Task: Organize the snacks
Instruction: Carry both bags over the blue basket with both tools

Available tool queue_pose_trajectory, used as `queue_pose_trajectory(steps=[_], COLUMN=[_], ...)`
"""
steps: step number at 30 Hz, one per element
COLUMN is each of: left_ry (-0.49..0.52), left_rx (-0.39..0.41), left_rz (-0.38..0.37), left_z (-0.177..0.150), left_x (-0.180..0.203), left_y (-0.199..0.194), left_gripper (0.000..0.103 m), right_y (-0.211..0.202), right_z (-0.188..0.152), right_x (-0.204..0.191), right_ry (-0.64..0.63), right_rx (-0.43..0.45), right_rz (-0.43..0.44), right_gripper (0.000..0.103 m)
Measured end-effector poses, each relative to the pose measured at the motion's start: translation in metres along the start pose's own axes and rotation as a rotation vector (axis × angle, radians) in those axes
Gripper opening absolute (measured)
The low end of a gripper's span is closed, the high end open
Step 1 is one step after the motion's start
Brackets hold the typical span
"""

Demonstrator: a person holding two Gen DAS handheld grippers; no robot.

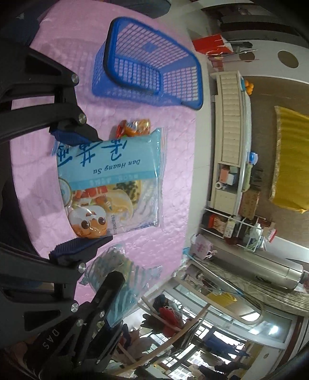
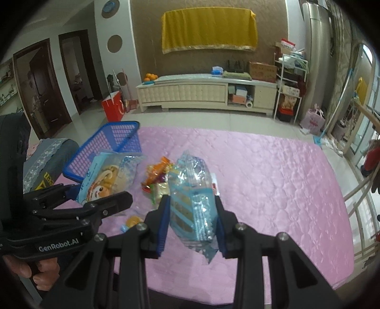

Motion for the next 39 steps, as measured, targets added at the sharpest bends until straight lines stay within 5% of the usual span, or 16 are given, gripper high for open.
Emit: queue_pose_trajectory(steps=[20, 39], left_ry=[-0.03, -0.05], left_rx=[0.106, 0.063], left_rz=[0.085, 0.153], left_z=[0.023, 0.04], left_x=[-0.126, -0.206], left_y=[-0.066, -0.035], left_gripper=[0.063, 0.063], right_y=[0.029, 0.111], right_z=[0.052, 0.073], right_x=[-0.114, -0.163], right_ry=[-0.121, -0.155], right_rx=[0.075, -0.016], right_rz=[0.104, 0.203], right_gripper=[0.039, 0.039])
Point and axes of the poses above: each gripper's, at about its wrist camera, not at the fingertips, and y roughly the way its jaws point, x to its right, z to its top, the point moved 4 cm from there along y, roughly the way its jaws point, and after that the axes turned 9 degrees about z, right-handed, at the moved point
